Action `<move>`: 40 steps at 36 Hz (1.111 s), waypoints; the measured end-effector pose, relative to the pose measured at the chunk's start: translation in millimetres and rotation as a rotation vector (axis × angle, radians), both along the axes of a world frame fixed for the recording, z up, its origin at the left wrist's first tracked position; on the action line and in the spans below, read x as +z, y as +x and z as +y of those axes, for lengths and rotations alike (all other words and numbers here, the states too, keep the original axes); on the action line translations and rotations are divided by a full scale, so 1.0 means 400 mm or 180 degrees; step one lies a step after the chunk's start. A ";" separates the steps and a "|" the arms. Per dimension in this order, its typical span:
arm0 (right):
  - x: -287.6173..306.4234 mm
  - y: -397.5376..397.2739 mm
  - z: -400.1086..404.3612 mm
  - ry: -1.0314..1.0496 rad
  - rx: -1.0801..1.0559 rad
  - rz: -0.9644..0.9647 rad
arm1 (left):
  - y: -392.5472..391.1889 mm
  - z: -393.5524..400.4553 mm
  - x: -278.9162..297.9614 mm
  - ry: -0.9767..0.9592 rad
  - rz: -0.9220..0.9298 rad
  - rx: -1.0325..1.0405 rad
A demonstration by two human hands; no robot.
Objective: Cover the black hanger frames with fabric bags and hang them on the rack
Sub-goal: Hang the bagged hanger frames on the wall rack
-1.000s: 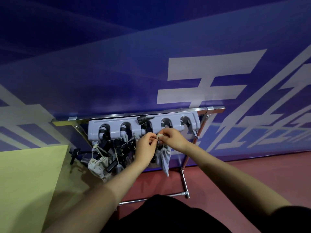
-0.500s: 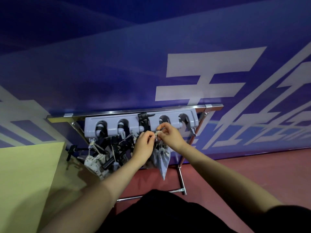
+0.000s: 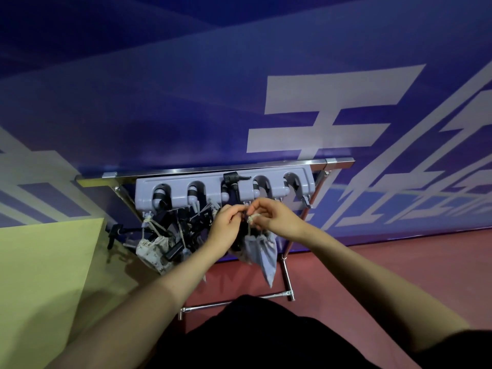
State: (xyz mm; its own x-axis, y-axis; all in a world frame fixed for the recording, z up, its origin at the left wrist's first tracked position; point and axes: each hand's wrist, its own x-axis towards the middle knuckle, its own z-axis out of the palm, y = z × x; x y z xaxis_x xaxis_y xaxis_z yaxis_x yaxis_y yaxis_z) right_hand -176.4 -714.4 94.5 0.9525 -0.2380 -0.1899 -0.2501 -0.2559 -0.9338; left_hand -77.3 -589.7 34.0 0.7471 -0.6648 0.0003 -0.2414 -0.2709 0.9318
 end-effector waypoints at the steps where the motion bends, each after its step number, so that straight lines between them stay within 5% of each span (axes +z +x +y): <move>1: 0.002 0.004 0.000 -0.0019 -0.0020 -0.0021 | 0.001 0.000 0.000 0.0003 0.0029 -0.0005; 17: -0.025 0.084 -0.016 -0.0455 -0.0664 0.0017 | -0.004 -0.003 0.008 0.0152 0.0318 -0.0062; 25: -0.052 0.070 -0.015 -0.0908 -0.0665 0.0323 | 0.004 -0.013 -0.008 0.0692 -0.0086 0.0042; 33: -0.050 0.066 -0.009 -0.0789 -0.0920 0.0308 | 0.006 -0.014 0.001 0.0695 0.0707 0.0189; 40: 0.006 0.071 0.007 -0.0332 -0.1447 -0.0326 | -0.016 -0.010 0.079 0.0315 0.1394 0.0255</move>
